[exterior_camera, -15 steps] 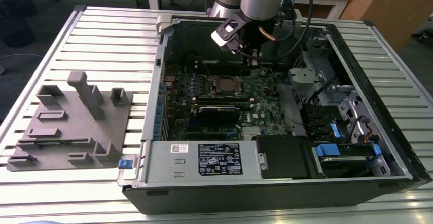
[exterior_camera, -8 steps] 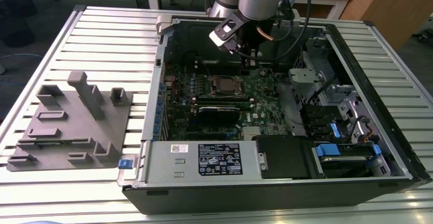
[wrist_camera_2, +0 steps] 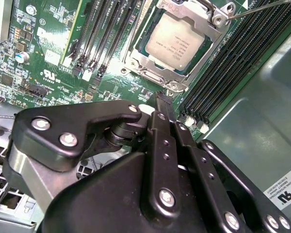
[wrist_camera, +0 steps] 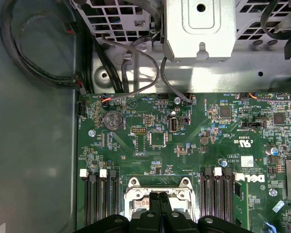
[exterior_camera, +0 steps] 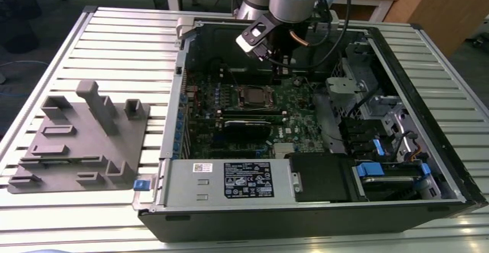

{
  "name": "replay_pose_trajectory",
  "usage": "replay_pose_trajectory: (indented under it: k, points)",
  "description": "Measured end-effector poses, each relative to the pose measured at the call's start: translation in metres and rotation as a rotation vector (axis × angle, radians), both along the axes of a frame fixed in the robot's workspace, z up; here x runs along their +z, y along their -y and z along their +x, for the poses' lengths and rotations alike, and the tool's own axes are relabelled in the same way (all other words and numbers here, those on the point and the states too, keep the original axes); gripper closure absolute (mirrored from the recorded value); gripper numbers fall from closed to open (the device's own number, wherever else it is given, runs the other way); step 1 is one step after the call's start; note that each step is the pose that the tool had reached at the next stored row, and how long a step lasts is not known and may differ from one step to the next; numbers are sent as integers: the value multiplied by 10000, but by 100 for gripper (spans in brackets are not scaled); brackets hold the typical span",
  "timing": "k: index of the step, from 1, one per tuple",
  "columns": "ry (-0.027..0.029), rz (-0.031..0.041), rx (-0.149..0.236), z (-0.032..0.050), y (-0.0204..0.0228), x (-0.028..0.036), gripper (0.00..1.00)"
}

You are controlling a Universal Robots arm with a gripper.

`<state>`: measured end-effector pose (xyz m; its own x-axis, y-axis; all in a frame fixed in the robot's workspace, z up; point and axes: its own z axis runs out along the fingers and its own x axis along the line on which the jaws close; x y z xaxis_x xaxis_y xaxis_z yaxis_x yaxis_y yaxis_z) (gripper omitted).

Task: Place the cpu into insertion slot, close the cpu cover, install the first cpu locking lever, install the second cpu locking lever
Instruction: 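Close the cpu cover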

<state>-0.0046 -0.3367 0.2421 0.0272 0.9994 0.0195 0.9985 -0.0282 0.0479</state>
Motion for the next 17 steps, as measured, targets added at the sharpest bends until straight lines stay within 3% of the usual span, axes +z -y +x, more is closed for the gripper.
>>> replay_pose_trajectory:
  k: [2,6,11,17]
  points:
    - [-1,1,0,0,0,0,89]
    - [-78,0,-1,-1,0,-1,89]
    - [-81,0,-1,-3,0,-1,89]
    - [-75,1,0,-97,0,-19,89]
